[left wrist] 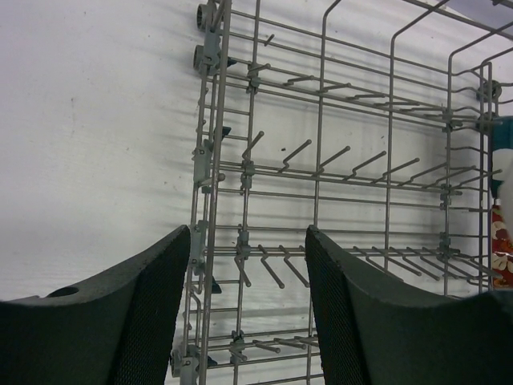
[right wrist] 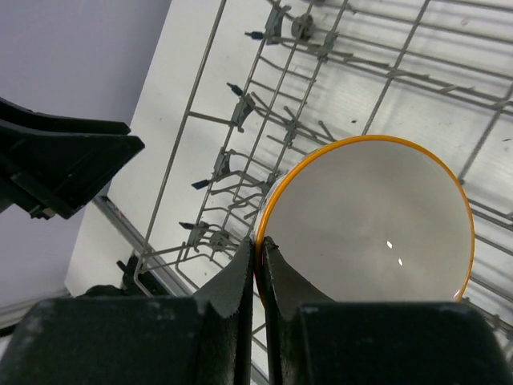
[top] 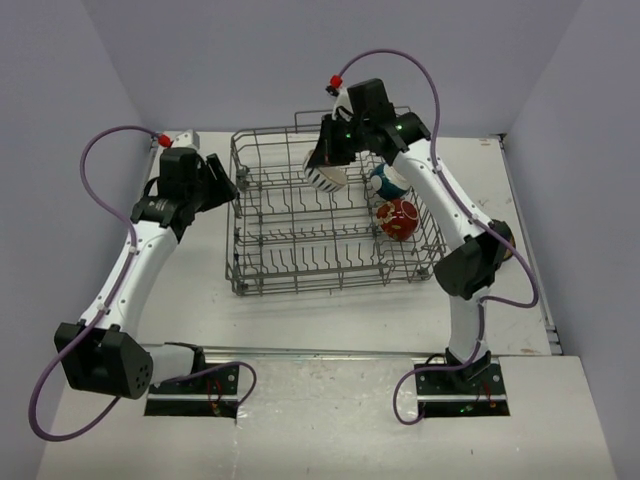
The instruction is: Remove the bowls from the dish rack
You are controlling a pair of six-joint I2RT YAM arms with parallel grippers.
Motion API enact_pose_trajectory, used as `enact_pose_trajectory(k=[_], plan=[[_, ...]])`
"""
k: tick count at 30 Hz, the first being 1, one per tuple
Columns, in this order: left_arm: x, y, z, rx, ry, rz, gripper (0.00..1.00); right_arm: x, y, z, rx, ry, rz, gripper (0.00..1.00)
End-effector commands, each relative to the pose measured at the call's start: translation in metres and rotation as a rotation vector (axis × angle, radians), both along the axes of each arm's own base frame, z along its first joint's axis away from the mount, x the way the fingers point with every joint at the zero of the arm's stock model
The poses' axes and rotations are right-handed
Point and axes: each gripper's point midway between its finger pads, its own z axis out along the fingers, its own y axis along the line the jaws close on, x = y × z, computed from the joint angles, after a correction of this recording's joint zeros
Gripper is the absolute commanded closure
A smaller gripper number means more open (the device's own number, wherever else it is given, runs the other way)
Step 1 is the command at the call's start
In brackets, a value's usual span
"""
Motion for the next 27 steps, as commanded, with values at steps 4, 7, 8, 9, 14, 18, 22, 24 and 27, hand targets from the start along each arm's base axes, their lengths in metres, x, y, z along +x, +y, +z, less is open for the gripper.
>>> enact_pose_trajectory(k=[4, 7, 8, 9, 14, 18, 22, 24, 27], plan=[[0.007, 0.0, 0.01, -0.013, -0.019, 0.011, 0.4, -0.008, -0.067, 0.091, -0.053, -0.229, -0.142, 1.0], [0.007, 0.001, 0.004, -0.008, -0.004, 0.008, 0.4, -0.01, -0.103, 0.105, -0.085, -0.264, -0.216, 1.0], [0.007, 0.001, 0.0, -0.006, 0.005, 0.006, 0.4, -0.013, -0.114, 0.113, -0.09, -0.279, -0.244, 1.0], [0.007, 0.0, -0.002, -0.008, 0.01, 0.006, 0.4, -0.013, -0.122, 0.114, -0.096, -0.28, -0.267, 1.0], [0.01, -0.003, -0.015, -0.016, 0.041, -0.002, 0.4, -0.012, -0.177, 0.117, -0.184, -0.307, -0.444, 1.0], [0.018, -0.007, -0.018, -0.02, 0.048, -0.012, 0.41, -0.012, -0.213, 0.115, -0.228, -0.299, -0.559, 1.0], [0.028, -0.013, -0.016, -0.033, 0.045, -0.037, 0.41, -0.016, -0.259, 0.112, -0.302, -0.284, -0.701, 1.0], [0.032, -0.016, -0.021, -0.036, 0.053, -0.041, 0.41, -0.017, -0.283, 0.1, -0.355, -0.255, -0.769, 1.0], [0.038, -0.018, -0.027, -0.045, 0.061, -0.047, 0.41, -0.024, -0.314, 0.087, -0.402, -0.234, -0.857, 1.0]])
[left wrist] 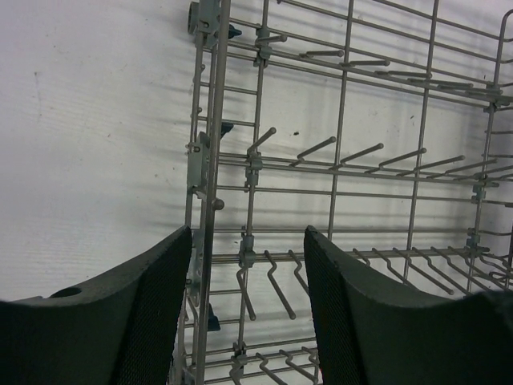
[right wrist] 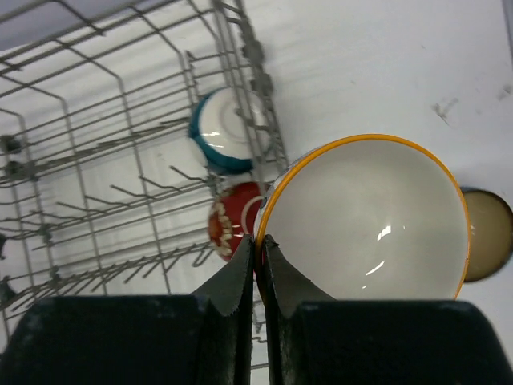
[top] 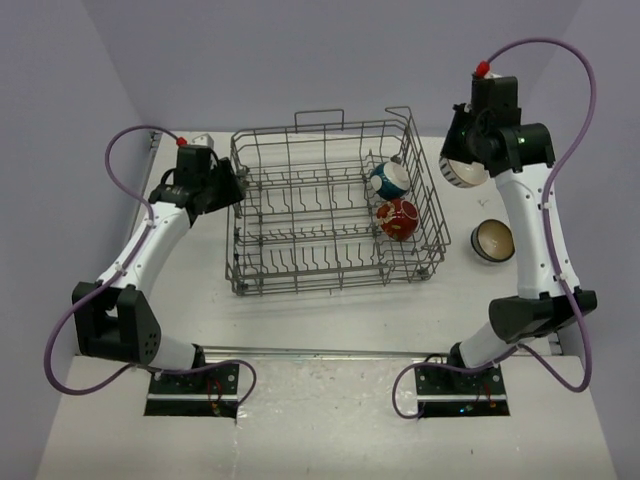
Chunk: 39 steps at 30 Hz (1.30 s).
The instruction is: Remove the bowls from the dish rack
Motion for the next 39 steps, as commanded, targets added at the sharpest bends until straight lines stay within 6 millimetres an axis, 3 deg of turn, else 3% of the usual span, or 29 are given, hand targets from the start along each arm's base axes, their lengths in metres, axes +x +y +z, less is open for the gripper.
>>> enact_pose_trajectory(k=[1, 9, 10, 16, 28, 39], plan=[[0.019, -0.01, 0.021, -0.043, -0.076, -0.021, 0.41, -0.017, -0.05, 0.017, -0.061, -0.071, -0.167, 1.0], [0.029, -0.016, 0.01, -0.049, -0.061, -0.043, 0.41, -0.031, -0.109, -0.042, -0.104, 0.072, -0.341, 1.0], [0.03, -0.016, 0.007, -0.049, -0.057, -0.043, 0.41, -0.035, -0.114, -0.059, -0.105, 0.113, -0.358, 1.0], [0.035, -0.016, 0.007, -0.042, -0.069, -0.044, 0.41, -0.035, -0.13, -0.102, -0.1, 0.179, -0.405, 1.0], [0.049, -0.01, 0.049, 0.012, -0.156, -0.053, 0.4, -0.021, -0.153, -0.142, -0.086, 0.253, -0.463, 1.0], [0.053, -0.013, 0.052, -0.006, -0.165, -0.066, 0.4, -0.01, -0.165, -0.168, -0.105, 0.303, -0.494, 1.0]])
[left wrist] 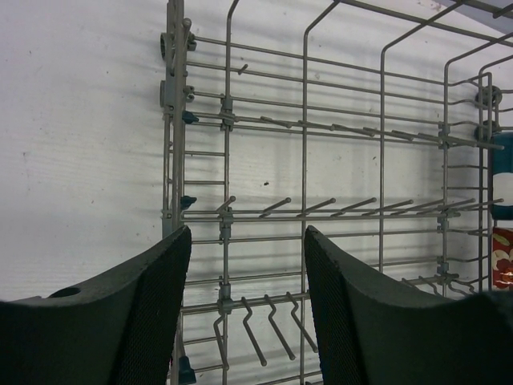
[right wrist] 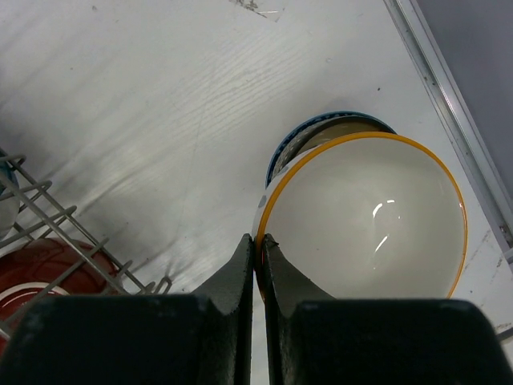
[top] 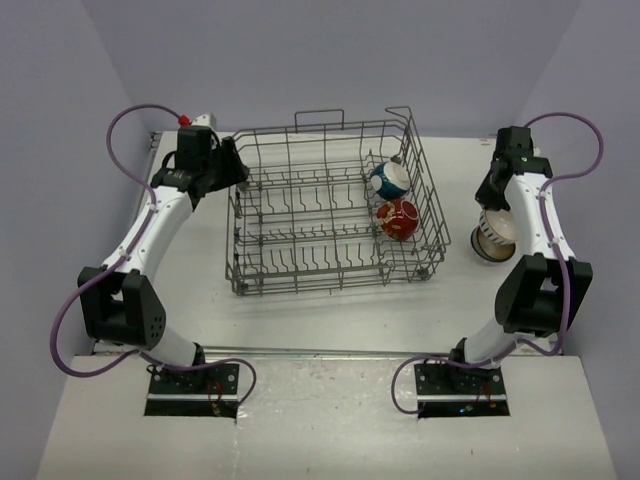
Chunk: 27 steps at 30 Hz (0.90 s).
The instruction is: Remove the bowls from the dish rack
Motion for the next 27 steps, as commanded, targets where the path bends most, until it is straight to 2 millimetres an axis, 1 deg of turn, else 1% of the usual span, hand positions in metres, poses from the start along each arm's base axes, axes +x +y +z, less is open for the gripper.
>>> enact_pose_trajectory(k=[1, 5, 7, 10, 12, 21, 27], plan=[[0.011, -0.004, 0.021, -0.005, -0.066, -0.031, 0.4, 0.009, -0.014, 0.009, -0.049, -0.053, -0.049, 1.0], [0.014, -0.001, 0.017, -0.008, -0.057, -0.028, 0.4, 0.007, -0.015, 0.002, -0.05, -0.042, -0.059, 1.0], [0.016, -0.001, 0.017, -0.01, -0.055, -0.031, 0.4, 0.004, -0.016, -0.008, -0.047, -0.022, -0.062, 1.0], [0.019, -0.001, 0.019, -0.014, -0.061, -0.033, 0.4, 0.005, -0.017, -0.016, -0.046, -0.01, -0.067, 1.0], [0.019, -0.002, 0.017, -0.014, -0.055, -0.036, 0.4, 0.006, -0.017, -0.022, -0.043, -0.001, -0.069, 1.0], [0.022, -0.004, 0.02, -0.017, -0.059, -0.048, 0.4, 0.014, -0.022, -0.035, -0.047, 0.021, -0.066, 1.0], [0.024, -0.005, 0.022, -0.019, -0.061, -0.054, 0.4, 0.016, -0.02, -0.046, -0.031, 0.03, -0.059, 1.0]])
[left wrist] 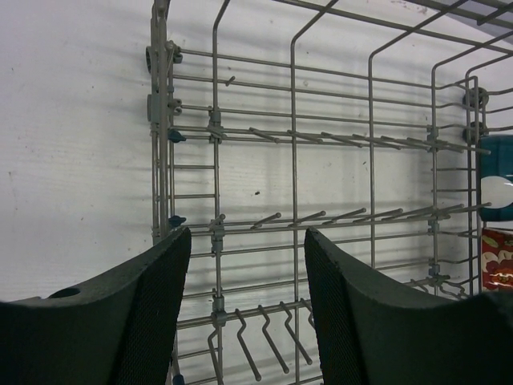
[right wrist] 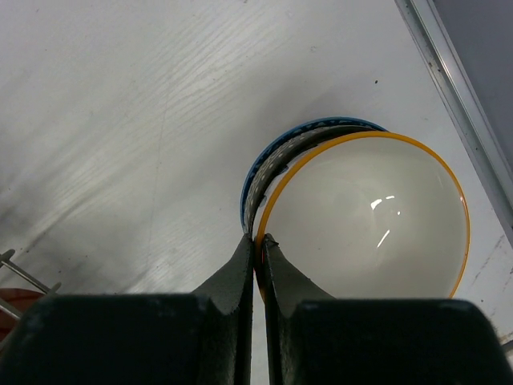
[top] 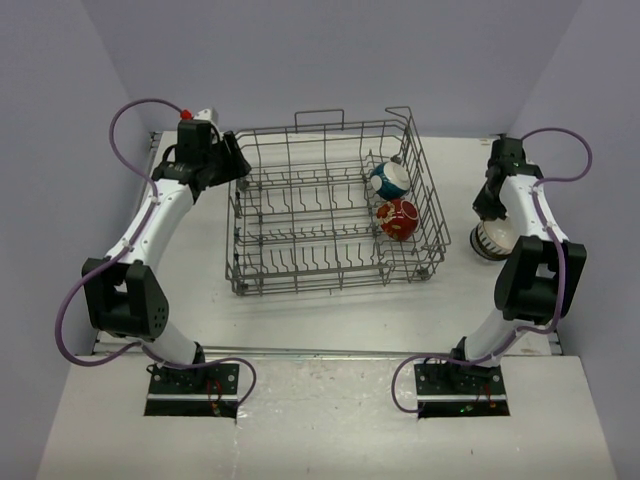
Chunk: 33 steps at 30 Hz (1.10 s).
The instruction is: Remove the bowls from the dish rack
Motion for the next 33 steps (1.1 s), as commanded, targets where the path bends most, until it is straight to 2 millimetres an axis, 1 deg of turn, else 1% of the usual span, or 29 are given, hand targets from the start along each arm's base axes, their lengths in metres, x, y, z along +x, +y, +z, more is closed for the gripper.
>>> enact_pose_trajectory(k=[1, 8, 15, 17, 20, 22, 23, 25, 28, 33], plan=[[0.01, -0.001, 0.021, -0.002, -0.059, -0.023, 0.4, 0.012, -0.006, 0.006, -0.027, -0.055, -0.006, 1.0], [0.01, -0.004, 0.018, -0.012, -0.051, -0.031, 0.4, 0.007, -0.003, -0.006, -0.016, -0.043, -0.003, 1.0], [0.009, -0.005, 0.018, -0.015, -0.051, -0.038, 0.4, 0.006, -0.003, -0.008, -0.02, -0.047, -0.003, 1.0], [0.009, -0.005, 0.018, -0.016, -0.051, -0.039, 0.4, 0.007, -0.004, -0.005, -0.02, -0.054, -0.004, 0.99], [0.009, -0.006, 0.019, -0.019, -0.052, -0.043, 0.39, 0.008, -0.004, -0.001, -0.023, -0.065, -0.004, 0.91], [0.01, -0.006, 0.019, -0.02, -0.052, -0.044, 0.39, 0.008, -0.004, 0.002, -0.024, -0.073, -0.004, 0.88], [0.009, -0.006, 0.018, -0.022, -0.048, -0.045, 0.39, 0.008, -0.004, 0.004, -0.029, -0.078, -0.006, 0.83], [0.01, -0.008, 0.017, -0.027, -0.049, -0.048, 0.39, 0.007, -0.006, 0.008, -0.036, -0.085, -0.006, 0.77], [0.01, -0.01, 0.016, -0.031, -0.046, -0.052, 0.39, 0.006, -0.006, 0.011, -0.042, -0.09, -0.004, 0.71], [0.009, -0.012, 0.015, -0.03, -0.045, -0.053, 0.39, 0.004, -0.007, 0.013, -0.047, -0.094, -0.007, 0.69]])
